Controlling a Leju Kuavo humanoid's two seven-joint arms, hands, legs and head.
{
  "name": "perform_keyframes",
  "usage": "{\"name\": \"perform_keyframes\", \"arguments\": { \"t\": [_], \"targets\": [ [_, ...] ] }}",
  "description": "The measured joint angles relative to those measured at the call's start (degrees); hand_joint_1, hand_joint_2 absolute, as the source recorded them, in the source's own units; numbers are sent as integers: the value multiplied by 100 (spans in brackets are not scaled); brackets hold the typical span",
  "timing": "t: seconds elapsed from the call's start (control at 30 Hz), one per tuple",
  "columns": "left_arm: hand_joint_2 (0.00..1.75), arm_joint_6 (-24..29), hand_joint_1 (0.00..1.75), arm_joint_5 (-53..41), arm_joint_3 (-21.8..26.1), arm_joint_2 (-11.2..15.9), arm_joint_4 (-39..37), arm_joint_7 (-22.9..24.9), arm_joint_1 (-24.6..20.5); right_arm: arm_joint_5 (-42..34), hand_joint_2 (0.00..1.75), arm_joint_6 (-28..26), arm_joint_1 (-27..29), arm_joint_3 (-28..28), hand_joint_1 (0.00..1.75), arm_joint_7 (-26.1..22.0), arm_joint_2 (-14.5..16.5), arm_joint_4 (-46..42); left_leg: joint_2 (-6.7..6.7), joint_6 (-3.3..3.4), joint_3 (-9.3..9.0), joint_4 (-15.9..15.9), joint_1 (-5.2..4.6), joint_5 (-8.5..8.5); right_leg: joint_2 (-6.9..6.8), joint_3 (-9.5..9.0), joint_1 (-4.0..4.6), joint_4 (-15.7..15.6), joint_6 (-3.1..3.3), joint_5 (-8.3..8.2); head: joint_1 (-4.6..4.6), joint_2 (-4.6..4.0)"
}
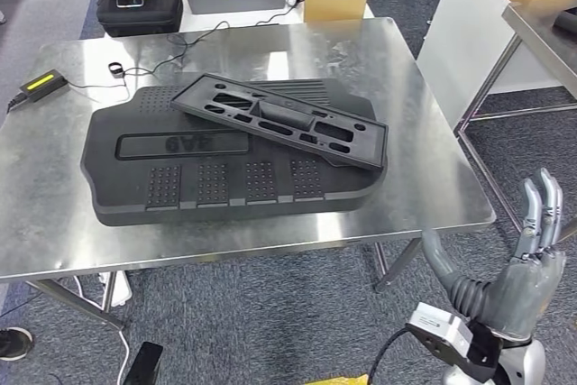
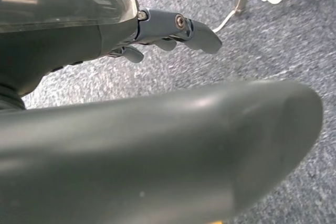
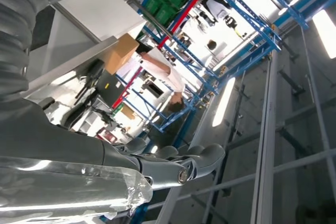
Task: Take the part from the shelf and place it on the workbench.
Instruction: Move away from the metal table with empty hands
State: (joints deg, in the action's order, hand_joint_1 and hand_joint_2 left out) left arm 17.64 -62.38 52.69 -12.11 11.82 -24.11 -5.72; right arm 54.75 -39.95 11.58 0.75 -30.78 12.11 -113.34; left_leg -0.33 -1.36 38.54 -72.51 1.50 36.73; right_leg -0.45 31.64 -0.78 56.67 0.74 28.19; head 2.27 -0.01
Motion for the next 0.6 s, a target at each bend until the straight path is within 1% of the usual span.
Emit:
{"name": "perform_keyframes", "arguments": {
  "t": [0.03, 0.07, 0.1, 0.13, 0.17, 0.2, 0.23, 0.27, 0.3, 0.33, 0.37, 0.4, 0.47, 0.5, 0.53, 0.57, 0.6],
  "targets": [
    [0, 0, 0, 0, 2, 0, 0, 0, 0, -1, 175, 0, 10, -5, 0, 1, 4, 3, 0, 1, -12, -135, -1, 17, -7, 41, 9, 10, 0, -25, 1, 1],
    [0, 0, 0, 0, 4, 0, 0, 0, 0, -3, 175, 0, 20, -10, 0, 1, 7, 5, 1, 5, -127, -53, -1, -74, -8, 82, 14, 28, -8, -47, 1, 1],
    [0, 0, 0, 0, 5, 0, 0, -1, -3, -8, 175, 0, 33, -15, 0, -2, 10, 8, 2, 12, -333, 226, 0, -228, -7, 120, 13, 53, -20, -62, 1, 1],
    [0, -1, 0, 0, 7, 0, 0, -3, -8, -14, 175, 0, 43, -22, 0, -11, 15, 7, 3, 22, -586, 621, 2, -362, -5, 159, 12, 88, -36, -72, 0, 1],
    [0, -5, 0, 0, 7, 0, 0, -6, -16, -22, 175, 1, 52, -29, 0, -20, 22, 5, 2, 33, -810, 991, -3, -454, -2, 200, 20, 131, -58, -81, 2, 1],
    [0, -9, 0, 0, 8, 0, 0, -10, -23, -30, 175, 1, 60, -36, 0, -27, 30, 2, 1, 42, -954, 1253, -9, -494, -1, 235, 28, 165, -88, -99, 5, 1],
    [0, -14, 0, 0, 8, 0, 0, -16, -25, -35, 175, 1, 66, -41, 0, -32, 37, -2, -1, 50, -1015, 1391, -19, -492, 1, 267, 37, 189, -122, -123, 7, 1],
    [0, -21, 0, 1, 11, 0, 0, -20, -22, -38, 175, 0, 73, -46, 0, -32, 42, -4, -3, 67, -1007, 1415, -31, -498, 4, 290, 42, 200, -158, -157, 11, 1],
    [0, -25, 0, 1, 18, 0, 0, -25, -14, -39, 175, 0, 81, -50, 0, -31, 44, -5, 1, 103, -978, 1421, -27, -519, 7, 311, 35, 204, -191, -177, 11, 1],
    [0, -29, 0, 2, 27, 0, 0, -29, -9, -40, 175, 0, 90, -55, 0, -31, 46, -5, 9, 153, -945, 1426, -25, -550, 11, 338, 26, 240, -220, -131, 13, 1],
    [0, -32, 0, 2, 37, 0, 0, -32, -8, -42, 175, 0, 100, -59, 0, -30, 48, -5, 19, 212, -906, 1431, -21, -592, 14, 384, 18, 353, -248, -4, 22, 1],
    [0, -33, 0, 2, 44, 0, 0, -36, -9, -47, 175, 0, 109, -64, 0, -30, 48, -5, 30, 264, -859, 1439, -18, -636, 15, 462, 12, 584, -275, 214, 31, 1],
    [0, -33, 0, 2, 51, 0, 0, -40, -10, -61, 175, 0, 128, -74, 0, -30, 49, -4, 47, 323, -756, 1435, -44, -719, 16, 664, 10, 1301, -310, 713, 46, 0],
    [0, -33, 0, 2, 56, 0, 0, -42, -9, -68, 175, 0, 139, -78, 0, -30, 50, -3, 53, 338, -705, 1432, -63, -758, 17, 729, 11, 1620, -313, 862, 48, 0],
    [0, -33, 0, 2, 60, 0, 0, -42, -8, -73, 175, 0, 150, -81, 0, -29, 50, -3, 57, 349, -658, 1430, -85, -796, 17, 711, 16, 1769, -300, 891, 47, 0],
    [0, -33, 0, 2, 65, 0, 0, -42, -8, -77, 175, 0, 158, -83, 0, -29, 51, -3, 58, 359, -613, 1428, -113, -834, 19, 588, 28, 1696, -267, 813, 48, 0],
    [0, -33, 0, 2, 68, 0, 0, -42, -9, -80, 175, 0, 161, -84, 0, -29, 51, -3, 56, 367, -577, 1428, -140, -868, 24, 359, 52, 1398, -208, 664, 47, 1]
  ]
}}
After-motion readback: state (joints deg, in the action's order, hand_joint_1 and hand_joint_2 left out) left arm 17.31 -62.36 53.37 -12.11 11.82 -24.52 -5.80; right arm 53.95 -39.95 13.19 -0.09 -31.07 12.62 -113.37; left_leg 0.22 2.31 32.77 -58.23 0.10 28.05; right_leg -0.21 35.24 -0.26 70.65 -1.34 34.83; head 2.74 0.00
